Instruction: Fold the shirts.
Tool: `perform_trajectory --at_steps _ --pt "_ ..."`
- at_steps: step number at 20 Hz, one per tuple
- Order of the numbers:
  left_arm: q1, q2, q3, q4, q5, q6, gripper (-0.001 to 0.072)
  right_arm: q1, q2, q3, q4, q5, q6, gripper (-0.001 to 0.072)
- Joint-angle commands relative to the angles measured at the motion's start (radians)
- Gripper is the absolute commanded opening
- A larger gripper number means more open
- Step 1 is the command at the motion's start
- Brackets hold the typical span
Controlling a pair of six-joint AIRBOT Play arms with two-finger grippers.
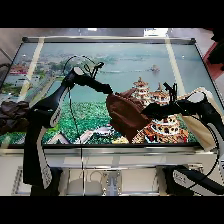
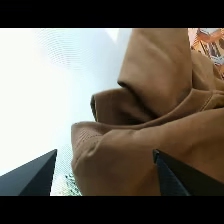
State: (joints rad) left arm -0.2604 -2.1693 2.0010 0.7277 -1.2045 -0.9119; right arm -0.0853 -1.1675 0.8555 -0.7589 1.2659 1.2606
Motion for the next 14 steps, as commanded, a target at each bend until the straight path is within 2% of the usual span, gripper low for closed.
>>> perform_trajectory --at_steps 1,3,7,14 --pt "-0.001 0.017 0.087 0.066 0.053 -0.031 0.0699 0.000 0.000 0.000 -0.019 -0.001 -0.001 0.0513" --pt "-0.002 0.021 0.077 0.066 0.053 -0.074 0.0698 0.000 0.000 0.000 -0.029 -0.008 -0.001 0.0513" --pt "-0.003 -0.010 -0.016 0.062 0.020 -0.067 0.0697 0.000 0.000 0.000 -0.027 -0.015 0.000 0.0513" --pt "-0.021 -0.051 -0.016 -0.102 -0.138 0.040 0.0696 0.000 0.000 0.000 -0.027 -0.027 0.000 0.0513"
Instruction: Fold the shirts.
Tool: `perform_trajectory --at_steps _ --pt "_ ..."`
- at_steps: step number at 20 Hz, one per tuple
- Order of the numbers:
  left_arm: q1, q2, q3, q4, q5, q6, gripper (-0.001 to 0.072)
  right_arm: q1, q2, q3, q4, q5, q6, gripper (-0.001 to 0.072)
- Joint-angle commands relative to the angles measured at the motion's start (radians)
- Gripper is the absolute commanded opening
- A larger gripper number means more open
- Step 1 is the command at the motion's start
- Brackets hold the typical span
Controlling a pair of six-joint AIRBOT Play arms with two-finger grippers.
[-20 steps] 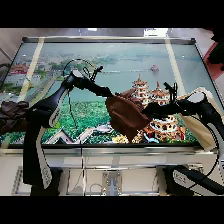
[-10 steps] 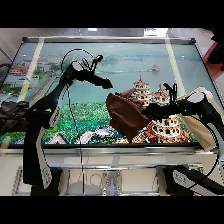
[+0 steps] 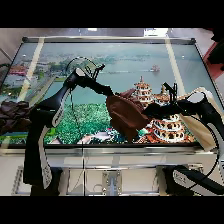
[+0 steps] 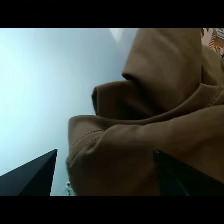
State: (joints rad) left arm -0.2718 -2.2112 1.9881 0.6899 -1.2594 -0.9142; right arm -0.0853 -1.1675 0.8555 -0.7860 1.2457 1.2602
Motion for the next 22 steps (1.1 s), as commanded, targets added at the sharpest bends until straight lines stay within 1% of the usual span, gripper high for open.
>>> perform_trajectory --at_steps 1,2,3,4,5,6,7,10,11,12,13,15,17,18,19,22 --pt "-0.016 -0.009 -0.003 -0.082 -0.123 0.057 0.0695 0.000 0.000 0.000 0.000 -0.007 0.000 0.0513" --pt "-0.020 -0.009 -0.003 -0.086 -0.150 0.058 0.0689 0.000 0.000 0.000 0.000 -0.006 0.000 0.0513" --pt "-0.024 -0.009 -0.003 -0.088 -0.173 0.055 0.0603 0.000 0.000 0.000 0.000 -0.005 0.000 0.0513" --pt "-0.029 -0.009 -0.003 -0.090 -0.191 0.045 0.0360 0.000 0.000 0.000 -0.004 -0.006 0.000 0.0513" --pt "-0.035 -0.009 -0.003 -0.093 -0.197 0.050 0.0034 0.000 0.000 0.000 -0.022 -0.006 0.000 0.0513" --pt "-0.036 -0.009 -0.003 -0.092 -0.199 0.047 0.0017 0.000 0.000 -0.001 -0.064 -0.005 0.000 0.0513" --pt "-0.035 -0.009 0.000 -0.095 -0.198 0.046 0.0017 0.000 0.000 -0.001 -0.136 0.000 0.013 0.0513" --pt "-0.030 -0.004 0.043 -0.100 -0.211 -0.006 0.0017 0.000 0.000 -0.030 -0.461 -0.005 0.164 0.0513" --pt "-0.026 0.005 0.072 -0.107 -0.218 -0.007 0.0017 0.000 0.000 -0.055 -0.509 -0.026 0.186 0.0513" --pt "-0.021 0.023 0.089 -0.128 -0.216 -0.006 0.0017 0.000 0.000 -0.085 -0.505 -0.059 0.187 0.0514" --pt "-0.014 0.054 0.095 -0.172 -0.204 -0.004 0.0017 0.000 0.000 -0.113 -0.461 -0.097 0.184 0.0513" --pt "-0.003 0.124 0.095 -0.249 -0.189 0.020 0.0017 0.000 0.000 -0.160 -0.318 -0.167 0.152 0.0514" --pt "0.001 0.207 0.094 -0.248 -0.174 0.025 0.0016 0.005 0.000 -0.200 -0.129 -0.186 0.047 0.0514" --pt "0.003 0.246 0.095 -0.243 -0.173 0.026 0.0016 0.021 0.000 -0.217 -0.062 -0.189 -0.002 0.0514" --pt "0.004 0.289 0.095 -0.244 -0.165 0.026 0.0017 0.044 0.000 -0.230 -0.035 -0.206 -0.025 0.0514" --pt "0.004 0.420 0.094 -0.246 -0.124 0.024 0.0017 0.124 0.000 -0.241 -0.025 -0.319 -0.028 0.0513"
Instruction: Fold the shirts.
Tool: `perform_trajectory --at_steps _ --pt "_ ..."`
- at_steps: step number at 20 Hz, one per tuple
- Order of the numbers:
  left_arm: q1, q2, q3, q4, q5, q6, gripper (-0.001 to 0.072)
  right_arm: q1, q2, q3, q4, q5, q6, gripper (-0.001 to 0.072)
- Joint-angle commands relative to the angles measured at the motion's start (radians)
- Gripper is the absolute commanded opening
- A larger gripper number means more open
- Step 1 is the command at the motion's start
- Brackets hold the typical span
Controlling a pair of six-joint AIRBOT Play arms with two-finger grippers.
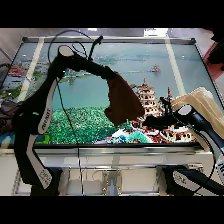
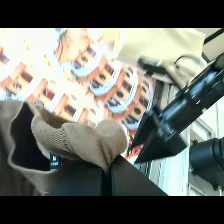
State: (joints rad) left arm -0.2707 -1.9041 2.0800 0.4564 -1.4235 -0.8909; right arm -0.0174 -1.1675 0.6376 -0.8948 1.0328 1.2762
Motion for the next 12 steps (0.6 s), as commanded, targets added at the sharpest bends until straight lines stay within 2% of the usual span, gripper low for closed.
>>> perform_trajectory --at_steps 1,4,7,9,12 --pt "0.003 0.155 0.002 -0.012 0.060 0.001 0.0016 0.074 0.000 -0.023 0.103 -0.157 -0.044 0.0513" --pt "0.003 0.270 0.002 -0.003 0.085 -0.008 0.0017 0.099 0.000 -0.023 0.169 -0.333 -0.044 0.0513" --pt "0.003 0.365 0.002 0.122 0.072 -0.116 0.0016 0.098 0.000 -0.023 0.268 -0.502 -0.045 0.0514" --pt "0.003 0.413 0.002 0.360 0.023 -0.203 0.0016 0.098 0.000 -0.015 0.301 -0.587 -0.044 0.0513" --pt "0.002 0.441 -0.026 0.846 -0.117 -0.398 0.0016 0.098 0.000 0.023 0.304 -0.621 -0.045 0.0513"
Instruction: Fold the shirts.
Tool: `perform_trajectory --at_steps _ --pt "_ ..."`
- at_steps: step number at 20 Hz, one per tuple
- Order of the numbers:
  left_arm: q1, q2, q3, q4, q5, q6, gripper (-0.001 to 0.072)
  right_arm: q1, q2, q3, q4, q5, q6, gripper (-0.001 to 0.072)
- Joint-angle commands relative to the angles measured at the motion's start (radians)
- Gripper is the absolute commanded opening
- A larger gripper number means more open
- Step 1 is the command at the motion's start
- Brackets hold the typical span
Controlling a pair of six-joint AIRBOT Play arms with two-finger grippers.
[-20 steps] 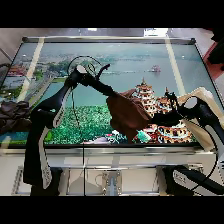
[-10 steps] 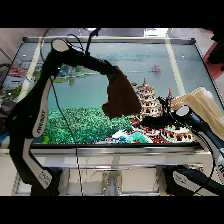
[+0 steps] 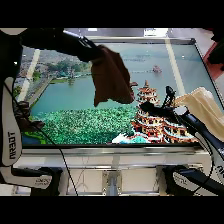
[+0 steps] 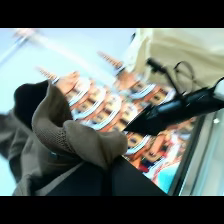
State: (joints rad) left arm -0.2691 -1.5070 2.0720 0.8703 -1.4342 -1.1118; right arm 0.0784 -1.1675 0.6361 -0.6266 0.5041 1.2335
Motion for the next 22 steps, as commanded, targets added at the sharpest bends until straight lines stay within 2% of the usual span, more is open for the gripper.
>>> perform_trajectory --at_steps 1,2,4,9,15,22 --pt "0.000 0.044 -0.040 0.594 -0.138 -0.220 0.0016 0.003 0.000 0.041 0.036 -0.091 -0.002 0.0513" --pt "0.000 0.044 -0.068 0.737 -0.149 -0.261 0.0016 0.003 0.000 0.057 0.036 -0.091 -0.002 0.0513" --pt "0.001 0.044 -0.117 0.896 -0.158 -0.311 0.0016 0.003 -0.001 0.090 0.035 -0.094 -0.002 0.0511" --pt "0.000 0.043 -0.200 0.863 -0.173 -0.320 0.0016 0.003 -0.069 0.198 -0.025 -0.037 -0.005 0.0494" --pt "0.000 0.031 -0.281 0.861 -0.154 -0.324 0.0016 0.003 -0.356 0.413 -0.117 0.154 -0.005 0.0505" --pt "0.000 0.026 -0.284 0.853 -0.080 -0.325 0.0017 0.003 -0.556 0.613 -0.136 0.236 -0.004 0.0505"
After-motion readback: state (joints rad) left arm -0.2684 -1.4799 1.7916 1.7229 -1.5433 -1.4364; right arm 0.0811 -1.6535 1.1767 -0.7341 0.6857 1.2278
